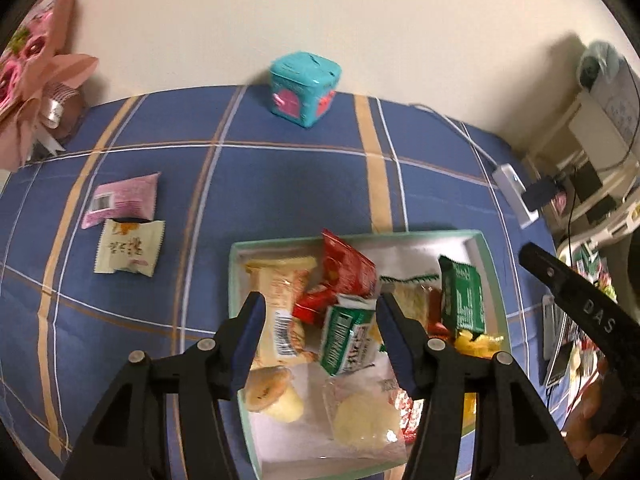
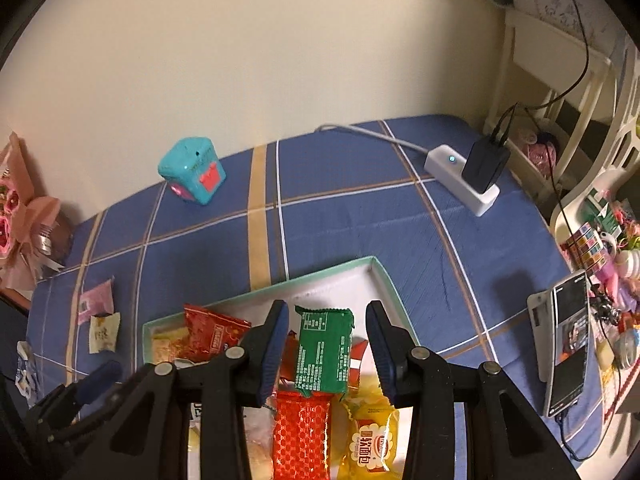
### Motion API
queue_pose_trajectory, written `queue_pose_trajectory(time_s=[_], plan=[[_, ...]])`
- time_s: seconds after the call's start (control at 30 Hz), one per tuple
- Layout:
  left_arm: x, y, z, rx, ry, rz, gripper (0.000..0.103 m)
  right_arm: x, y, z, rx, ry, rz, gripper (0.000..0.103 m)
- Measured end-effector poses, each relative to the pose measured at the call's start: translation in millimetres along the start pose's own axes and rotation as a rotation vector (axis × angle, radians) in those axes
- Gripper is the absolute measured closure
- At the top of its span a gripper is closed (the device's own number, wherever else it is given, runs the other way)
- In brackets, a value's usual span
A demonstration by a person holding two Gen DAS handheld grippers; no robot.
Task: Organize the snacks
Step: 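Open the left gripper releasing the cracker bag while the right gripper releases the green packet in the tray, then move both grippers back to the pink bar and cream pastry bag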
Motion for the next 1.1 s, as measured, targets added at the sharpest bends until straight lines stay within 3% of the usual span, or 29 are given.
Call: queue_pose_trajectory(time_s=[0.13, 0.2, 0.23, 0.27, 0.4, 0.47, 0.5, 0.63, 1.1], plan=[[-17.3, -4.5, 5.9, 0.015, -0.037, 0.022, 0.043, -1.4, -2.1, 0.4, 0.001, -0.002, 0.002, 0.054], [-25.7, -5.3, 8.5, 0.024, -0.054, 0.042, 0.028, -1.9, -0.6, -0.3, -0.004, -0.006, 0.003, 0.045], [-29.5, -5.0, 9.7, 0.029, -0.063, 0.054, 0.015, -2.3, 0.1, -0.9, -0.004, -0.007, 0.004, 0.037], [-34.6, -4.0, 10.5, 0.034, -0.074, 0.074, 0.011, -2.8, 1.2, -0.9, -0.004, -0.007, 0.007, 0.030], [-51.9, 1.3, 11.2, 0.029, -0.100, 0.129, 0.009, -4.7, 3.8, -2.8, -0.008, -0.013, 0.013, 0.018], [-59.8, 2.6, 10.9, 0.030, -0.110, 0.147, 0.007, -5.5, 5.5, -3.5, -0.008, -0.018, 0.011, 0.003], [-62.4, 2.9, 10.8, 0.030, -0.113, 0.155, 0.007, -5.9, 6.1, -3.6, -0.007, -0.019, 0.008, 0.001], [-69.9, 3.6, 11.5, 0.034, -0.127, 0.165, 0.002, -8.0, 8.0, -4.1, -0.007, -0.022, 0.011, 0.000], [-83.2, 7.4, 10.2, 0.018, -0.144, 0.178, 0.001, -9.0, 11.0, -5.8, -0.023, -0.029, 0.005, 0.000]])
Point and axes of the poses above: each gripper's, at about its wrist camera, not at the fingertips, and y roughly the way its jaws point, x to its right, z to its top, the point moved 10 cm from there along y, roughly the way its jaws point, and after that the axes turned 12 degrees about z, right-handed, at the moved point
